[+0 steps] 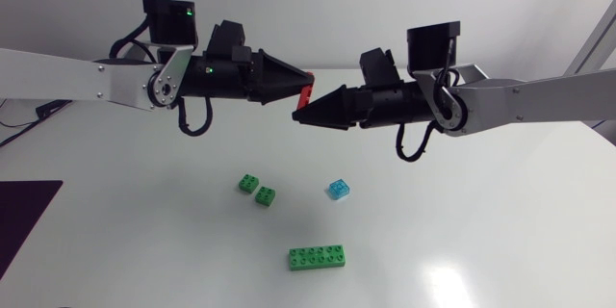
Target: Separate the duplo bricks
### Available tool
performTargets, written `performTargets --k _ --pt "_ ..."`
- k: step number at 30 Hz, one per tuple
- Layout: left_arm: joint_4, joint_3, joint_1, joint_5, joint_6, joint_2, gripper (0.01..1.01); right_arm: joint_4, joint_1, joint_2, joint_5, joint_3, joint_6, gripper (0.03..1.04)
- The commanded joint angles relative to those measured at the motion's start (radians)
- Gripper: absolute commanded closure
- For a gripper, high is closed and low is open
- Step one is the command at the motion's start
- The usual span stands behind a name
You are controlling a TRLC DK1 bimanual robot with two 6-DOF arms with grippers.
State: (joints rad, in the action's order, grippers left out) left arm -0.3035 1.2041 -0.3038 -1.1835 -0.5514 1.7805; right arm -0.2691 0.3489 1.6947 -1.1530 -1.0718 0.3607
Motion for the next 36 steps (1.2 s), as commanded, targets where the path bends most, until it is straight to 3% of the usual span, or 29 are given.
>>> performTargets --k 1,5,14,18,21,22,26,28,30,33,36 --pt "-0.013 -0.018 -0.006 -0.019 -0.036 -0.013 0.705 -0.013 -0.002 0.013 -0.011 -0.030 0.040 0.31" --pt "-0.013 -0.026 -0.006 -0.019 -0.036 -0.015 0.705 -0.013 -0.001 0.011 -0.011 -0.042 0.044 0.32" --pt "-0.013 -0.035 -0.012 -0.019 -0.042 -0.020 0.705 -0.038 -0.005 0.002 -0.010 -0.031 0.043 0.68" --pt "-0.013 -0.037 -0.018 -0.019 -0.045 -0.020 0.705 -0.047 -0.005 -0.007 -0.011 -0.027 0.043 0.90" --pt "-0.013 -0.034 -0.020 -0.019 -0.047 -0.020 0.703 -0.048 -0.004 -0.007 -0.011 -0.020 0.046 0.90" --pt "-0.013 -0.028 -0.018 -0.019 -0.048 -0.020 0.675 -0.048 -0.004 -0.007 -0.011 -0.017 0.047 0.90" --pt "-0.003 -0.005 0.012 -0.022 -0.054 -0.044 0.166 -0.039 -0.010 -0.024 -0.007 -0.002 0.047 0.90" --pt "0.006 0.015 0.042 -0.024 -0.058 -0.070 0.059 -0.013 -0.034 -0.043 -0.007 0.004 0.037 0.90" --pt "0.020 0.028 0.071 -0.025 -0.058 -0.093 0.052 0.085 -0.070 -0.061 -0.007 -0.004 -0.040 0.91" --pt "0.043 0.038 0.114 -0.025 -0.045 -0.127 0.051 0.442 -0.105 -0.096 0.050 -0.060 -0.338 0.91" --pt "0.127 0.045 0.141 -0.018 0.031 -0.150 0.051 0.685 -0.111 -0.135 0.147 -0.080 -0.542 0.91"
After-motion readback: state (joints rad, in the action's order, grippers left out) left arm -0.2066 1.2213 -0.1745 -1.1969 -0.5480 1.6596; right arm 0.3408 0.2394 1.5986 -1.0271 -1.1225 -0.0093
